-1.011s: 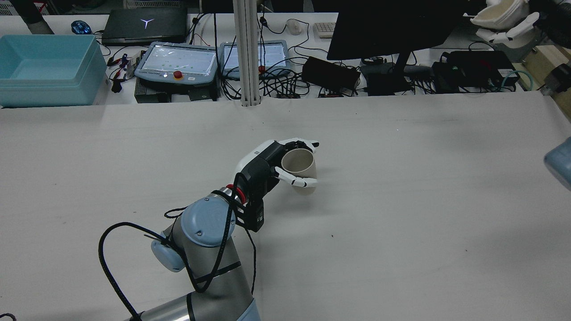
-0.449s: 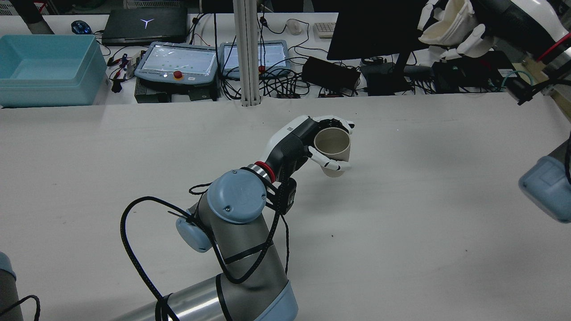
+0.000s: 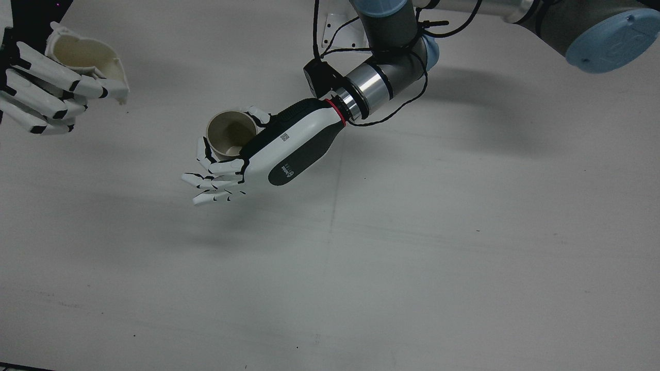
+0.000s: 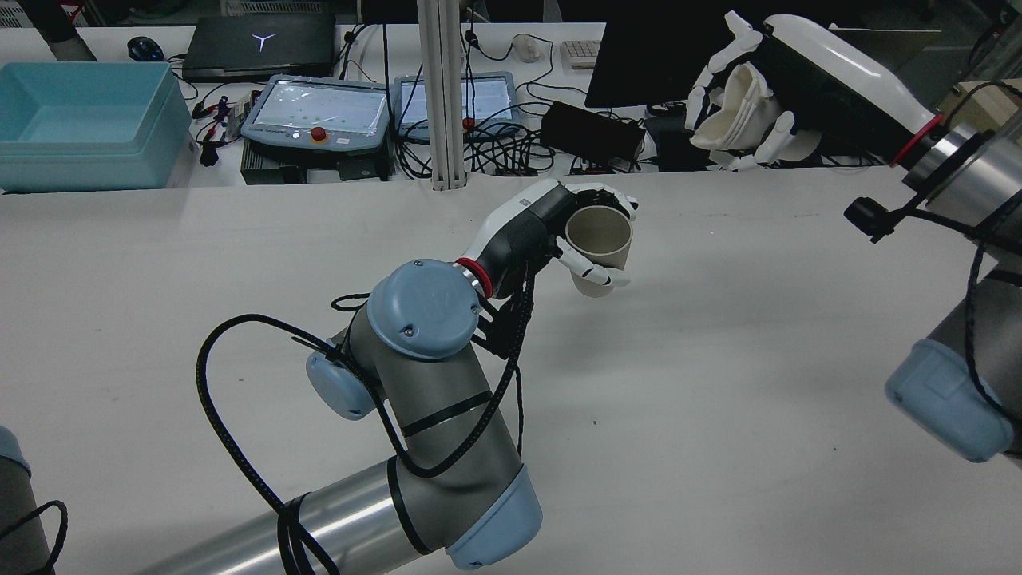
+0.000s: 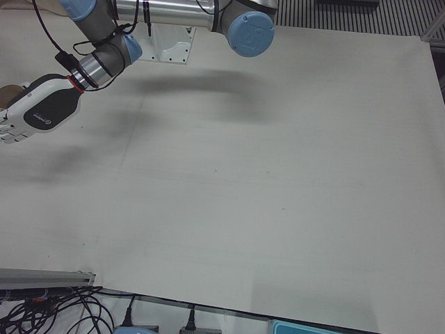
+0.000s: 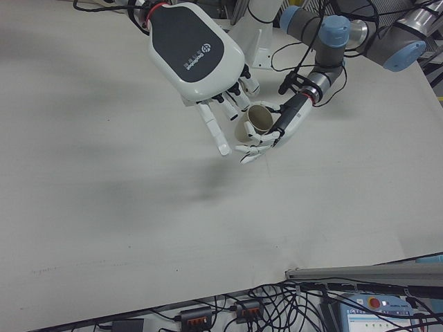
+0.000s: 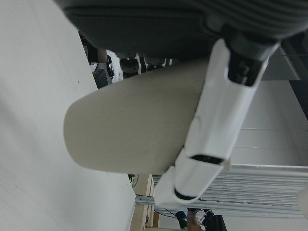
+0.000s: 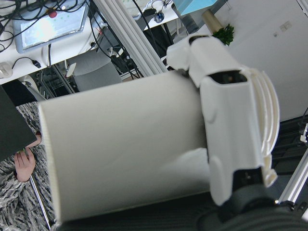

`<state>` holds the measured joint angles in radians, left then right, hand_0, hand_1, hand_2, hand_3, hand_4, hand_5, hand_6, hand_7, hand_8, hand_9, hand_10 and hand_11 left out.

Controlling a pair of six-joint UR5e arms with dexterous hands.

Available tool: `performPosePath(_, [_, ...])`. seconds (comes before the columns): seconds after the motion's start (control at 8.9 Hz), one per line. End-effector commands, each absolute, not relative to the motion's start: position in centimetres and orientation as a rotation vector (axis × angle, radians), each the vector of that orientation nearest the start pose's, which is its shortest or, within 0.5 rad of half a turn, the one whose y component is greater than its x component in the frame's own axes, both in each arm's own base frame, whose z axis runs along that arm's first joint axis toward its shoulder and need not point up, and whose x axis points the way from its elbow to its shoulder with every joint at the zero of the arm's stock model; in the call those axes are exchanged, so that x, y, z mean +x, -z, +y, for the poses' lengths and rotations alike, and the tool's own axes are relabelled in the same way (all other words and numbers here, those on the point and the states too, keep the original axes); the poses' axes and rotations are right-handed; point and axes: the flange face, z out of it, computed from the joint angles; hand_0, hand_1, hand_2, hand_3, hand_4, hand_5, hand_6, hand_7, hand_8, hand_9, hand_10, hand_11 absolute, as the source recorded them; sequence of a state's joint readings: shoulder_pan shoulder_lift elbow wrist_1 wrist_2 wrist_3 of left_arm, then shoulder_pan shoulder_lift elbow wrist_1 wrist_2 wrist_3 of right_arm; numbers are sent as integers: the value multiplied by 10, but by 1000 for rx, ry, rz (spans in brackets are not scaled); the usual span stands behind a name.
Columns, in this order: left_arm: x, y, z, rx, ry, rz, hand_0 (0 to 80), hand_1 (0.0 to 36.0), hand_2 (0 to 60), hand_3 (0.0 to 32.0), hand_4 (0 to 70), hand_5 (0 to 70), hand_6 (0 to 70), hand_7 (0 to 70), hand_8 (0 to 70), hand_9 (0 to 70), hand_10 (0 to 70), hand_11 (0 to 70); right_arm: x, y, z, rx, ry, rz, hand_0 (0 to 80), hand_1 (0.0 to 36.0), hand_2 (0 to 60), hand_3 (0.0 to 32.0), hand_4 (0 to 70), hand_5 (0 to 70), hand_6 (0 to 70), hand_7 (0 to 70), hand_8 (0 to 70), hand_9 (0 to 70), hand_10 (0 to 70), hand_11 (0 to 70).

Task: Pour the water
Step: 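Tilt the white cup in the right hand over the beige cup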

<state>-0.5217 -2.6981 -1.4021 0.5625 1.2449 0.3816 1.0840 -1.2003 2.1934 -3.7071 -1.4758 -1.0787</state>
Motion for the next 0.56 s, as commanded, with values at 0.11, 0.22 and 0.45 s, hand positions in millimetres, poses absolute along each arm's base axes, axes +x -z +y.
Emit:
performPosePath(0.11, [544,1,-500,-386,1173,2216,800,360,600,0,619,700,243,205,132,81,69,137,-167,-279,-495,667,-1039,-2009,800,360,600,0,662,267,700,700,492,649,0,0])
performPosePath(0.22, [545,4,-498,-379,1157,2217,800,360,600,0,627,700,247,207,134,84,70,138,-173,-274,-494,666,-1030,-2010,800,360,600,0,673,268,700,700,496,654,0,0])
performPosePath(0.45, [545,3,-498,-379,1156,2217,800,360,600,0,622,700,247,207,136,87,72,142,-175,-269,-495,672,-1032,-2018,800,360,600,0,682,267,700,700,496,654,0,0])
